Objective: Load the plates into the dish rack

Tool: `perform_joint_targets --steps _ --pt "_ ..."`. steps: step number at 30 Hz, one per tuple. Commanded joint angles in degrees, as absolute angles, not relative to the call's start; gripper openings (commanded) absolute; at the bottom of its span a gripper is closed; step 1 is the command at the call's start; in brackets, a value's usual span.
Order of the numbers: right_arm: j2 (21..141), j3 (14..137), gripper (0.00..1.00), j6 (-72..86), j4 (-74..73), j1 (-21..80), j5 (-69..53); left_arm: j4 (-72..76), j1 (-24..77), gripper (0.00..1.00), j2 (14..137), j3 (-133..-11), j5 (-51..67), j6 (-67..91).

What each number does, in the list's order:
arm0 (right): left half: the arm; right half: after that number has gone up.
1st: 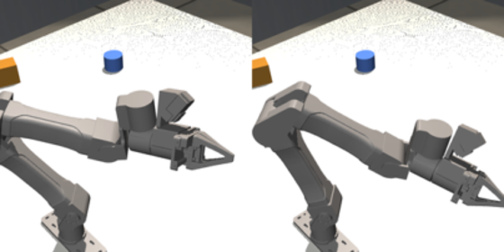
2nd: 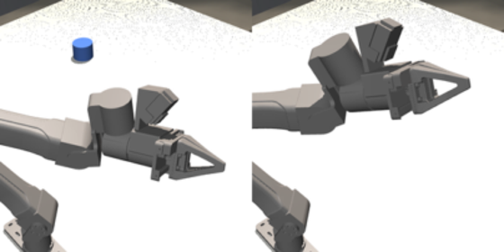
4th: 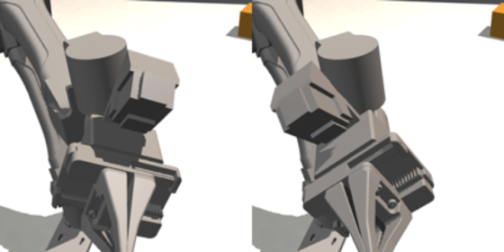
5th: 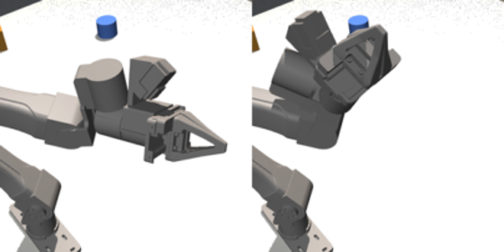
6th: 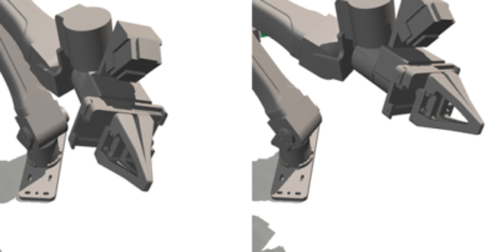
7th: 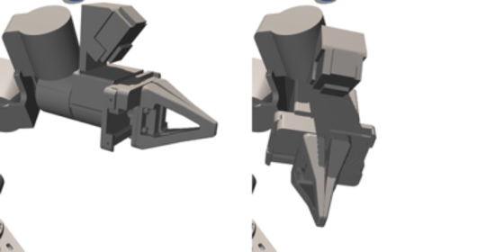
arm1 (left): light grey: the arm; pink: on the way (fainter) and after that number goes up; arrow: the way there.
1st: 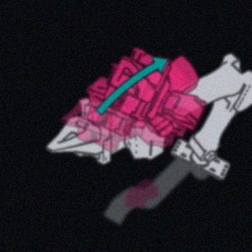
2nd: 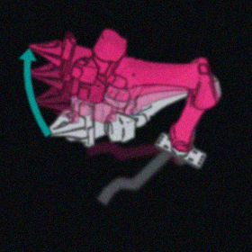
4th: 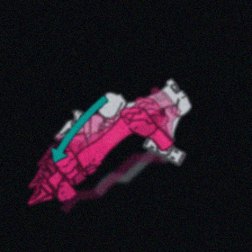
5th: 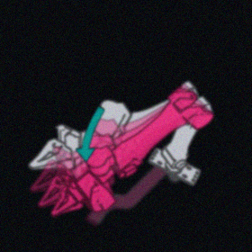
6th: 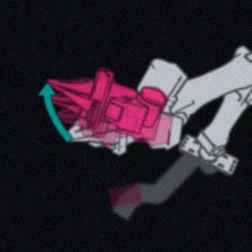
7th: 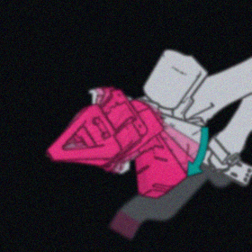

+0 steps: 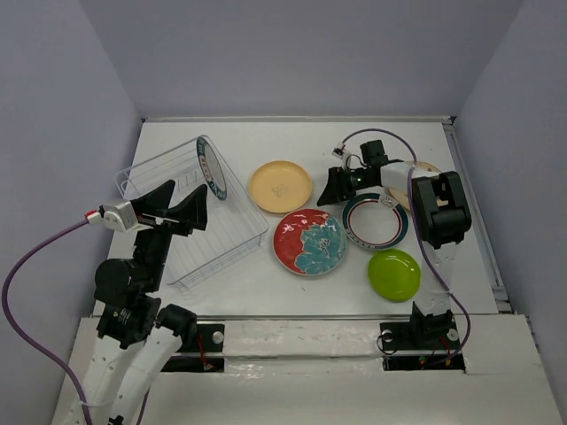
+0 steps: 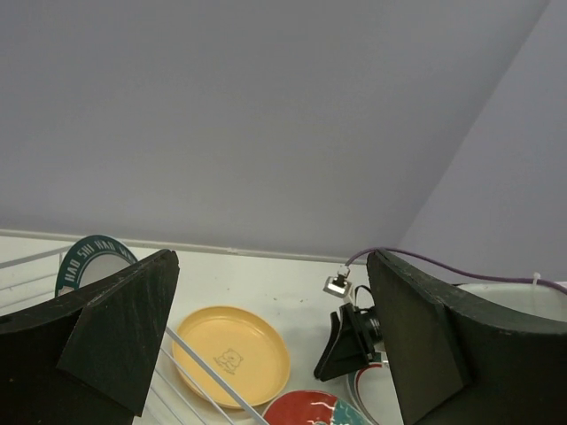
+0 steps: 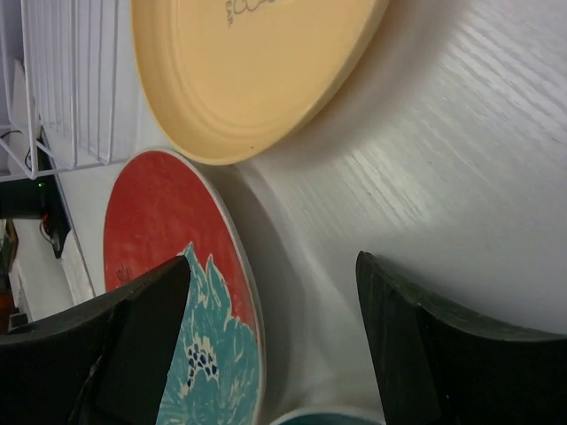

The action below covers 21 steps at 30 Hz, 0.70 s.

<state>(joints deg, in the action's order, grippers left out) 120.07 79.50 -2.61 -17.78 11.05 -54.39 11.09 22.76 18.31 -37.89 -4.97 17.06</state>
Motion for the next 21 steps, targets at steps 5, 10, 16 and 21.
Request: perform_joint_targets --steps 5,10,16,21 --pt "124.80 86.31 0.81 -6.06 -27.42 15.12 -56.87 14.41 22.50 0.99 17.49 -37.53 -5.10 16.96" --pt "124.37 85.08 0.72 -7.21 -29.62 16.87 -55.81 14.24 22.50 0.99 16.26 -37.62 -5.36 16.87" --pt "122.43 81.40 0.60 -7.56 -30.41 18.63 -55.02 14.06 22.67 0.99 14.94 -37.62 -5.71 16.87" --pt "120.41 78.67 0.60 -8.96 -30.50 20.74 -53.17 14.06 22.94 0.99 13.98 -37.62 -5.89 16.79"
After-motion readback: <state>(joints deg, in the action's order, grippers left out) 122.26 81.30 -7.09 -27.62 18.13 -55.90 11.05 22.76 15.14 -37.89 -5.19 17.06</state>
